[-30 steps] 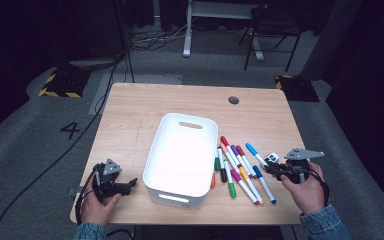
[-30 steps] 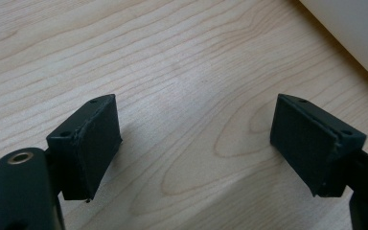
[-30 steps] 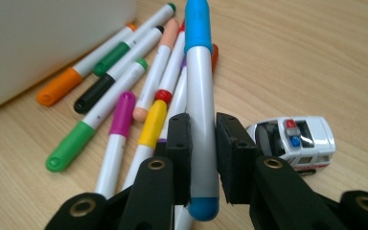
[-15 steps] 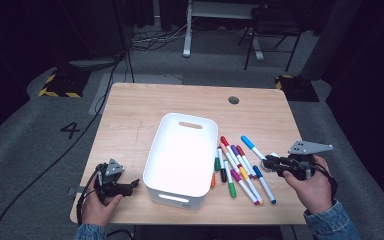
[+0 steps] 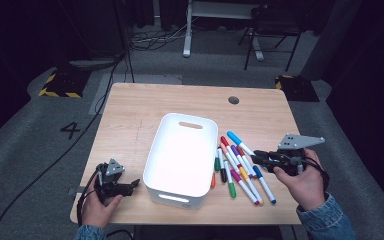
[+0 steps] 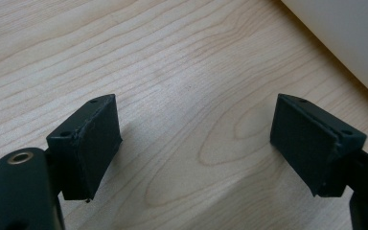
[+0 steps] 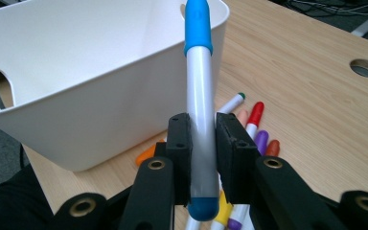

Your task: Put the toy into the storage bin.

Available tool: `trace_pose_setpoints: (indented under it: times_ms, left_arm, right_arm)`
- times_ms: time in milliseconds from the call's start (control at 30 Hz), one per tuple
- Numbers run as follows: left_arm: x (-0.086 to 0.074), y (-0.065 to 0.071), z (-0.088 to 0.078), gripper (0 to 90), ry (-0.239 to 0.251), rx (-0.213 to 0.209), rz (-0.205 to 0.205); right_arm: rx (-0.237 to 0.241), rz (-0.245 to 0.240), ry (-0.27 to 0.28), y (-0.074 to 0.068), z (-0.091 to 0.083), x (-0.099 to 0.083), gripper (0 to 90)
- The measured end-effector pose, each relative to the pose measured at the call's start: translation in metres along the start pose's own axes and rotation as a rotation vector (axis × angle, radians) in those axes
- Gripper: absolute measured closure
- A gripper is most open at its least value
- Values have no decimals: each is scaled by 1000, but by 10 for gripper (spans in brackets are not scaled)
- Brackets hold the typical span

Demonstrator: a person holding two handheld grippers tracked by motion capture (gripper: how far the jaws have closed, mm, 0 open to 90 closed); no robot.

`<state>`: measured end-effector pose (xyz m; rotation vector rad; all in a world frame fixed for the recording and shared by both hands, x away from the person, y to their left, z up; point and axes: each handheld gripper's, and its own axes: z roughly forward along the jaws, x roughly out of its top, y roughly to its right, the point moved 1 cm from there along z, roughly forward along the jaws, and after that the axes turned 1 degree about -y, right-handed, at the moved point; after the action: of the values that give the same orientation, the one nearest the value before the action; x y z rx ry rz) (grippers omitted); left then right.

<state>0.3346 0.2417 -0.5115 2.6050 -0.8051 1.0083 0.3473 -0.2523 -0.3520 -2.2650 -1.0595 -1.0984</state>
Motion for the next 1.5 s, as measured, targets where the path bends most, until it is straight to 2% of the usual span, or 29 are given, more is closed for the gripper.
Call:
trace_pose_setpoints:
  times_ms: [133, 267, 367, 533, 600, 633, 1000, 1067, 1133, 1500]
  left_arm:
    - [0, 0, 0, 179, 1, 1, 1]
    - [0, 0, 0, 178, 0, 2, 2]
    - [0, 1, 0, 179, -2, -11, -9]
    - [0, 0, 0, 178, 1, 2, -1]
    - [0, 1, 0, 176, -7, -11, -10]
    - [1, 0, 1, 172, -4, -1, -5]
    - [4, 2, 4, 159, -6, -9, -9]
    - [4, 2, 4, 159, -6, -9, -10]
    - [4, 2, 4, 159, -6, -10, -10]
    - [4, 2, 4, 159, -7, -9, -9]
  right_arm:
    - [25, -15, 0, -6, 7, 8, 764]
    - [62, -55, -4, -16, 20, 23, 765]
    - [80, -72, -4, -23, 25, 29, 765]
    - [104, -91, 12, -35, 32, 40, 765]
    - [109, -101, 2, -38, 35, 43, 764]
    - [113, -95, 0, -39, 38, 44, 764]
    - [187, -95, -20, -50, 67, 56, 765]
    - [208, -85, -10, -54, 71, 58, 764]
    - [222, -96, -6, -57, 74, 61, 764]
    - [247, -97, -30, -66, 93, 60, 764]
